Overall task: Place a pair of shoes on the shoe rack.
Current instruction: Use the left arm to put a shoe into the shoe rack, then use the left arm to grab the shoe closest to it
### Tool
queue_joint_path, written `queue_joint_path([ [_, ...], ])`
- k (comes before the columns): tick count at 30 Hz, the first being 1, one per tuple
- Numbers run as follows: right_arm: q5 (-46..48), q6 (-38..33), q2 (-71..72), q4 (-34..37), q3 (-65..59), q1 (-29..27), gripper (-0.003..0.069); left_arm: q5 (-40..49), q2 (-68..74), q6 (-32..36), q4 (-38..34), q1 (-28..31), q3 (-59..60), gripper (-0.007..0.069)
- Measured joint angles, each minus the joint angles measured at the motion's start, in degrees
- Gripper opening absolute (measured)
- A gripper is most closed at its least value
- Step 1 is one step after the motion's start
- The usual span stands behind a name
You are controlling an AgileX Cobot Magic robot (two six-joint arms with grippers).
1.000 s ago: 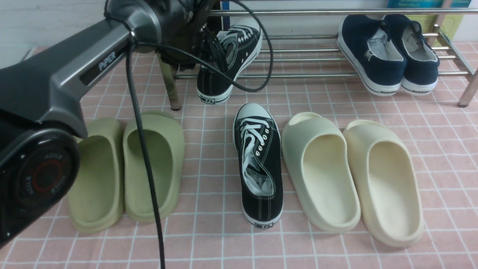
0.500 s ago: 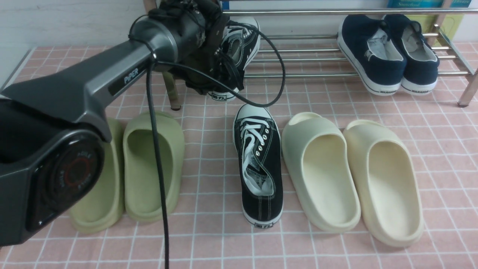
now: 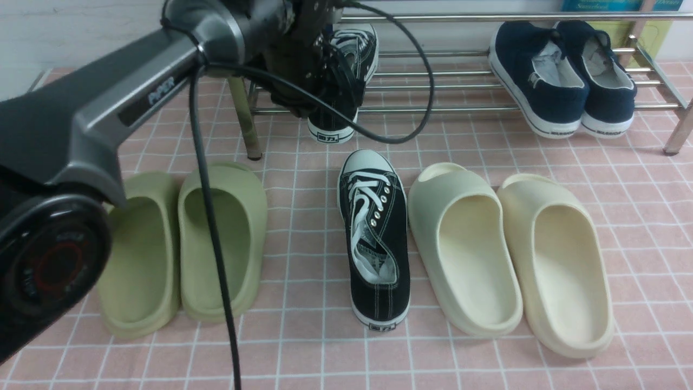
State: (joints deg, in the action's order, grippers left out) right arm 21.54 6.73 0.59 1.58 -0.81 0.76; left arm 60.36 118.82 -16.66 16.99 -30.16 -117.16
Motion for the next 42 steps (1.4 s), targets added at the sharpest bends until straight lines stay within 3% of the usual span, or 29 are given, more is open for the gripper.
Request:
queue_joint_path([
  [6,0.0,0.0,0.0,0.0,0.0,0.0,0.0239,9.62,-8.44,7.14,-3.39,-5.17,0.61,0.0017],
  [10,0.0,0.0,0.0,0.0,0.0,0.0,0.0239,6.41,-14.12,7.26,-6.67,-7.93,9.5,0.002],
  [21,0.0,0.0,0.0,0.0,0.0,0.0,0.0239,-21.76,-27.33,-13.44,-8.39,-8.39,46.59,0.0035],
  [25,0.0,0.0,0.0,0.0,0.0,0.0,0.0239,-25.19,-26.17,-13.62,-11.25,-8.39,48.88,0.0107],
  [30,0.0,0.0,0.0,0.0,0.0,0.0,0.0239,-27.43,-24.87,-9.91,-12.27,-8.39,48.88,0.0351],
  [33,0.0,0.0,0.0,0.0,0.0,0.0,0.0239,-27.86,-23.07,-9.41,-14.28,-8.39,48.88,0.0444],
  [38,0.0,0.0,0.0,0.0,0.0,0.0,0.0239,-30.52,-18.44,-5.9,-17.3,-8.39,48.88,0.0498],
  [41,0.0,0.0,0.0,0.0,0.0,0.0,0.0239,-32.45,-16.66,-5.35,-16.99,-8.39,48.88,0.0482],
  [42,0.0,0.0,0.0,0.0,0.0,0.0,0.0239,-33.79,-15.52,-5.35,-16.99,-8.39,48.88,0.0446],
])
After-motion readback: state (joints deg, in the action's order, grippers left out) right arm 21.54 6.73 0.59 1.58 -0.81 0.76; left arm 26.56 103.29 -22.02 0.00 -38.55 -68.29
